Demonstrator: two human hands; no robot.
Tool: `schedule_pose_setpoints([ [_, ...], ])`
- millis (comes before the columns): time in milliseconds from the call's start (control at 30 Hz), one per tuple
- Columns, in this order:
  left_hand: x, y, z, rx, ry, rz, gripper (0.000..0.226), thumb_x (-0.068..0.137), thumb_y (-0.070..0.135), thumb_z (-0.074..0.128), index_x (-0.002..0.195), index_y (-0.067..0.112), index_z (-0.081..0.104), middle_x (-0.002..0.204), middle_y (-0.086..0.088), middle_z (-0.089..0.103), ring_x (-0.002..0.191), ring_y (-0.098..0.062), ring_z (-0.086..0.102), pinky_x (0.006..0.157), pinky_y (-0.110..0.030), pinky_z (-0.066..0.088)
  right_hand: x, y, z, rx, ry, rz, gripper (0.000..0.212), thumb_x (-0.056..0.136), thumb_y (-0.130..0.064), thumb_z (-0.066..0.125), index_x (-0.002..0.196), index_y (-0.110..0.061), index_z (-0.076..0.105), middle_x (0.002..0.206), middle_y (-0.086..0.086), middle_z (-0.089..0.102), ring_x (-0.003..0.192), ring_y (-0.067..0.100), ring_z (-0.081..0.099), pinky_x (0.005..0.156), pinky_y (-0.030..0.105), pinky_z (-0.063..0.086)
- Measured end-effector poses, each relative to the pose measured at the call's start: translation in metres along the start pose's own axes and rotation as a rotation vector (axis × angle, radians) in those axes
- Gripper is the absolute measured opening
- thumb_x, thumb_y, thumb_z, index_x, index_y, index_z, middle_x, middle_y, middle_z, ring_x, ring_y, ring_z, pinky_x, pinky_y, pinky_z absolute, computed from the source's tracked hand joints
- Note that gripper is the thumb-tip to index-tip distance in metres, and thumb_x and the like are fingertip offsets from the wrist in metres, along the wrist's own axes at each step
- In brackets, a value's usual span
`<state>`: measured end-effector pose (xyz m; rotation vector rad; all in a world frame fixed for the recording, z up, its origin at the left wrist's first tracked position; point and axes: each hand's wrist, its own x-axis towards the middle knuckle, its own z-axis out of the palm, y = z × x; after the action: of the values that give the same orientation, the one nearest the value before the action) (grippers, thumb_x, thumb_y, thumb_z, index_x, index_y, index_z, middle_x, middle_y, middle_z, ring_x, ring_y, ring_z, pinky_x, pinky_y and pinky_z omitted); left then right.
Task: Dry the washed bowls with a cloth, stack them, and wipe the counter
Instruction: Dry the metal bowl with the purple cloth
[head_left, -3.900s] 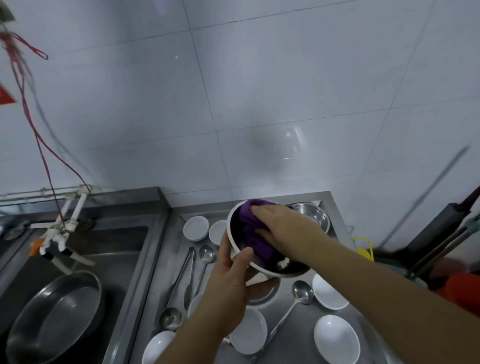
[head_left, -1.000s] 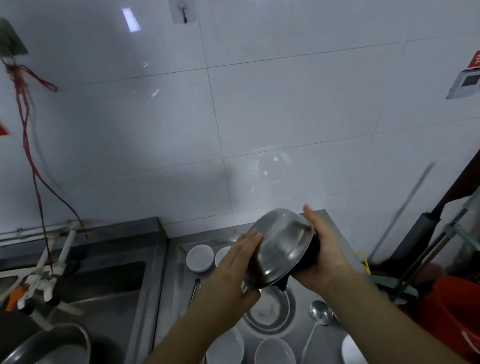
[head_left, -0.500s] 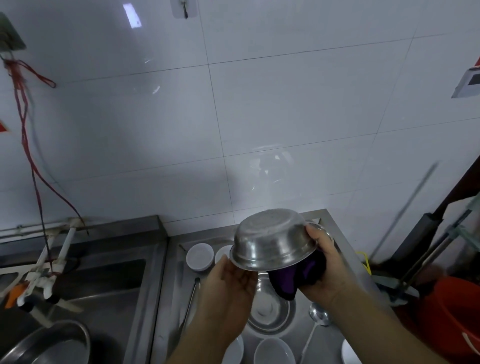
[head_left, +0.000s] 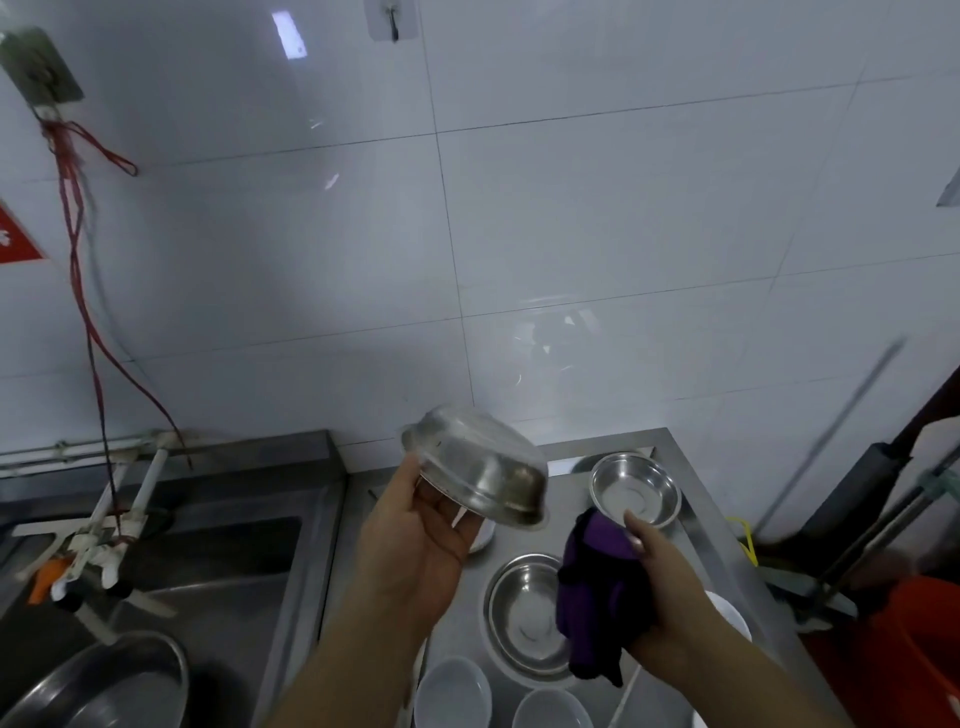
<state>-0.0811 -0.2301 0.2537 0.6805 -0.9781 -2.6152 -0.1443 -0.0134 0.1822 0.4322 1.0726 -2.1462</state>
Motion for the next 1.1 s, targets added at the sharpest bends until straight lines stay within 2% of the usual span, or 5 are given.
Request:
schedule_pose_setpoints([
  [267, -0.009, -0.009, 0.003, 0.372, 0.003, 0.022, 0.039, 0.11, 0.039, 0.049, 0.124, 0.01, 0.072, 0.115, -0.023, 0.077, 0.106, -0.041, 0.075, 0.086, -0.056, 0.064, -0.02, -0.037, 0.031, -0.269, -0.13, -0.511, 0.048, 0.08, -0.037, 0.075, 0.125, -0.021, 0.073, 0.116, 0.018, 0.075, 0.1, 0.036, 0.075, 0.061, 0.031, 0.06],
  [400, -0.024, -0.019, 0.021, 0.413, -0.08, 0.009, 0.051, 0.097, 0.046, 0.055, 0.117, 0.001, 0.071, 0.112, -0.027, 0.074, 0.098, -0.043, 0.073, 0.078, -0.048, 0.064, -0.034, -0.023, 0.05, -0.934, -0.235, -1.037, 0.049, 0.085, -0.044, 0.073, 0.133, -0.05, 0.062, 0.132, -0.017, 0.066, 0.121, 0.01, 0.064, 0.098, 0.02, 0.053],
  [533, -0.033, -0.022, 0.022, 0.373, -0.156, -0.049, 0.038, 0.098, 0.042, 0.054, 0.106, 0.019, 0.083, 0.115, -0.02, 0.078, 0.103, -0.03, 0.078, 0.081, -0.037, 0.064, -0.034, -0.014, 0.05, -1.495, -0.315, -1.361, 0.056, 0.093, -0.048, 0.072, 0.145, -0.037, 0.057, 0.152, -0.027, 0.051, 0.149, 0.014, 0.043, 0.124, 0.041, 0.031],
  [900, -0.032, -0.009, 0.009, 0.425, -0.214, -0.043, 0.038, 0.098, 0.042, 0.052, 0.115, 0.023, 0.081, 0.122, -0.017, 0.076, 0.113, -0.03, 0.075, 0.084, -0.035, 0.063, -0.037, -0.02, 0.07, -1.435, -0.299, -1.341, 0.052, 0.097, -0.041, 0.067, 0.146, -0.026, 0.059, 0.15, -0.019, 0.058, 0.153, 0.009, 0.038, 0.121, 0.044, 0.04],
  [1100, -0.036, -0.006, 0.005, 0.449, -0.261, -0.068, 0.043, 0.1, 0.043, 0.047, 0.12, 0.019, 0.078, 0.125, -0.022, 0.074, 0.115, -0.037, 0.073, 0.086, -0.043, 0.064, -0.027, -0.044, 0.095, -1.2, -0.156, -1.027, 0.025, 0.092, -0.059, 0.057, 0.116, -0.056, 0.059, 0.106, -0.023, 0.071, 0.098, 0.001, 0.068, 0.085, 0.034, 0.062],
])
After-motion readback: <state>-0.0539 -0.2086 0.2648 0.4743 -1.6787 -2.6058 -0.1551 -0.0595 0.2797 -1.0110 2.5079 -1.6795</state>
